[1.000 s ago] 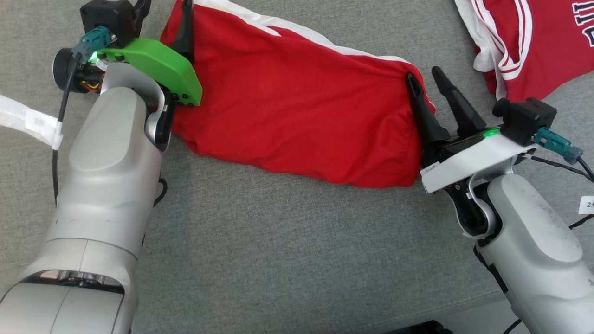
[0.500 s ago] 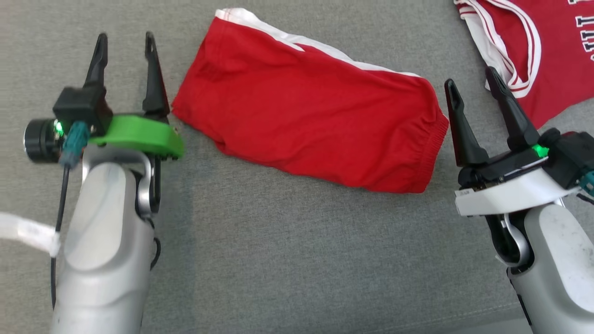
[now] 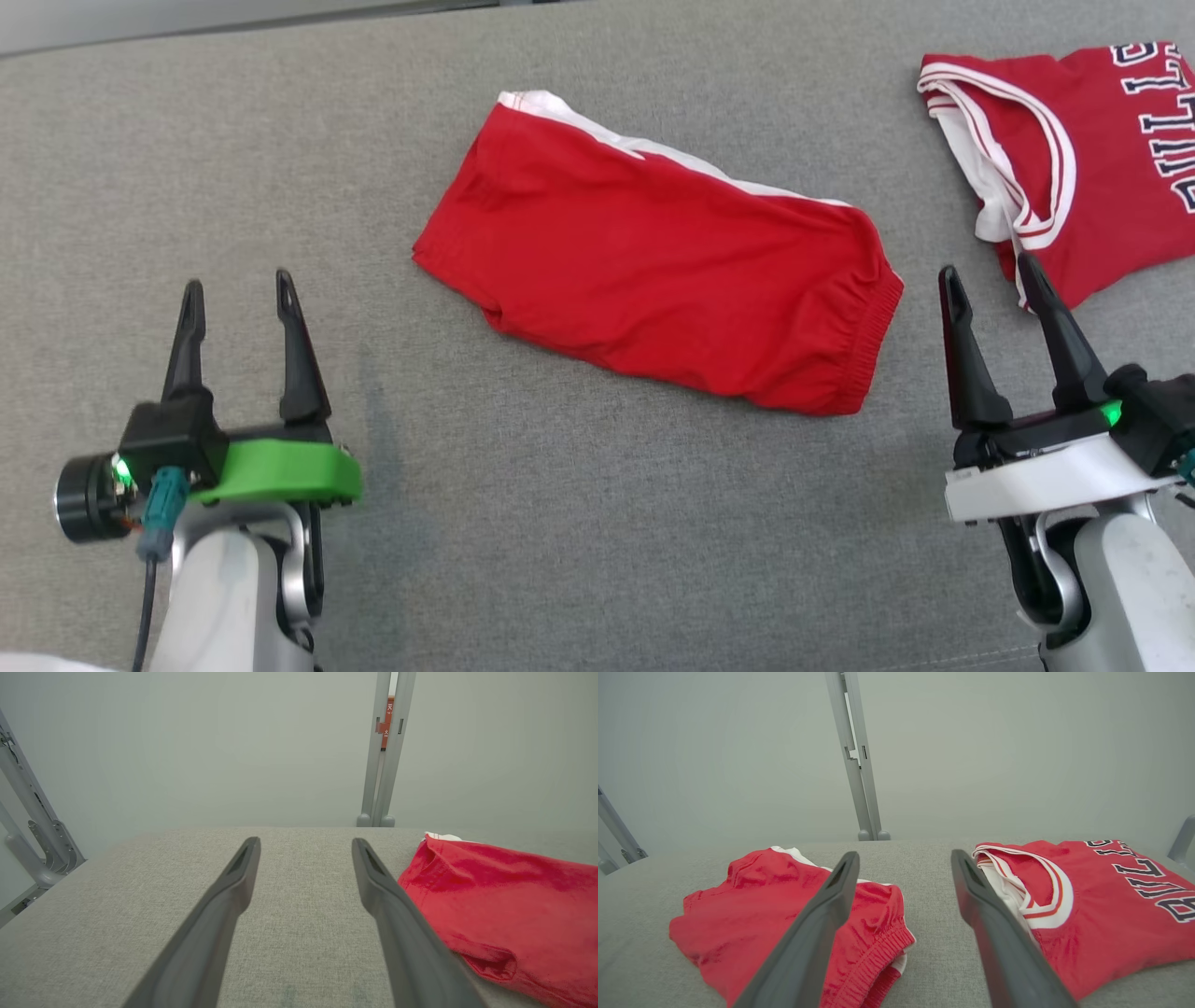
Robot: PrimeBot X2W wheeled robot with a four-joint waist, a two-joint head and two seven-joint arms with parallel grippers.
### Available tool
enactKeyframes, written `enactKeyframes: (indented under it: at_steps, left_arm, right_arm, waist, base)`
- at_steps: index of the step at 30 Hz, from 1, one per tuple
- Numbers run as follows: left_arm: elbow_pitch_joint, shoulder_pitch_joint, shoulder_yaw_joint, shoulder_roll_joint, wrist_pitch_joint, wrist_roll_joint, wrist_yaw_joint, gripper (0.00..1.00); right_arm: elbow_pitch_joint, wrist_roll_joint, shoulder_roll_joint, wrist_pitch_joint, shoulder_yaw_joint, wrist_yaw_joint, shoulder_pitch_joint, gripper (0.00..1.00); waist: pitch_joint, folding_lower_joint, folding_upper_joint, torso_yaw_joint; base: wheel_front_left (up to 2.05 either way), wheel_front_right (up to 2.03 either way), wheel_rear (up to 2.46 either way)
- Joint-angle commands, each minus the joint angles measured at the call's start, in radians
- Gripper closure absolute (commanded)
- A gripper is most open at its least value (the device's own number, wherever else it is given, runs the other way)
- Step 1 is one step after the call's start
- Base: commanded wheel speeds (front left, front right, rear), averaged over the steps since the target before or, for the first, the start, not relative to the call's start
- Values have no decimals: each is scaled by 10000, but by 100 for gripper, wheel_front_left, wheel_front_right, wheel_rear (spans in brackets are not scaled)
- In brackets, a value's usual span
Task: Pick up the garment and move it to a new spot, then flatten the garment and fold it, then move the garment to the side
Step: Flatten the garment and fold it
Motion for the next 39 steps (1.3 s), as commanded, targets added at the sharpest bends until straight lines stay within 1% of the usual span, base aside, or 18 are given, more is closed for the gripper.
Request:
enactKeyframes:
  at_steps: [1,5,10,20,24,25,28,29,31,33,35,39]
  left_arm:
    - [-89,343,53,-2,-25,67,10,0]
    - [-237,839,36,-20,-26,107,-41,0]
    - [-164,1049,-18,-27,-26,132,-68,0]
    - [-207,836,-86,-10,-26,213,-93,0]
    - [-112,268,-359,6,-24,228,-365,0]
    - [15,-27,-486,49,77,221,-536,0]
    - [492,-1013,-963,137,708,329,-1033,0]
    - [766,-1407,-1123,160,1079,294,-1270,0]
    - [1262,-2261,-1394,177,1715,292,-1588,0]
    - [1957,-2937,-1683,136,2552,187,-1818,0]
    - [2588,-3651,-1903,98,3127,59,-1978,0]
    - [4266,-4621,-2257,126,4240,-194,-2175,0]
  right_arm:
    - [-46,-70,27,33,-55,-18,229,0]
    - [-170,-45,143,187,-126,-18,565,0]
    - [-326,-36,165,314,-137,-18,738,0]
    - [-531,-10,154,380,-267,-18,752,0]
    - [-644,31,170,392,-318,-18,681,0]
    - [-670,51,162,409,-328,-18,623,0]
    - [-753,82,93,444,-314,-18,468,0]
    - [-771,82,67,457,-295,-18,436,0]
    - [-789,99,28,458,-217,-18,317,0]
    - [-769,133,3,437,-154,-18,217,0]
    - [-729,198,39,393,-56,-18,101,0]
    - [-611,339,125,306,176,-18,-100,0]
  waist:
    - [-422,0,-1,161]
    - [-659,0,-1,212]
    - [-765,0,-1,240]
    - [-694,0,-1,269]
    - [-472,0,-1,296]
    - [-375,0,-1,309]
    - [-56,0,-1,305]
    - [46,0,-1,279]
    - [240,0,-1,171]
    - [403,0,-1,33]
    - [569,0,-1,-134]
    - [833,0,-1,-498]
  base:
    - [0,0,0]
    - [0,0,0]
    - [0,0,0]
    - [0,0,0]
    - [0,0,0]
    - [0,0,0]
    - [0,0,0]
    - [0,0,0]
    - [0,0,0]
    - [0,0,0]
    - [0,0,0]
    - [0,0,0]
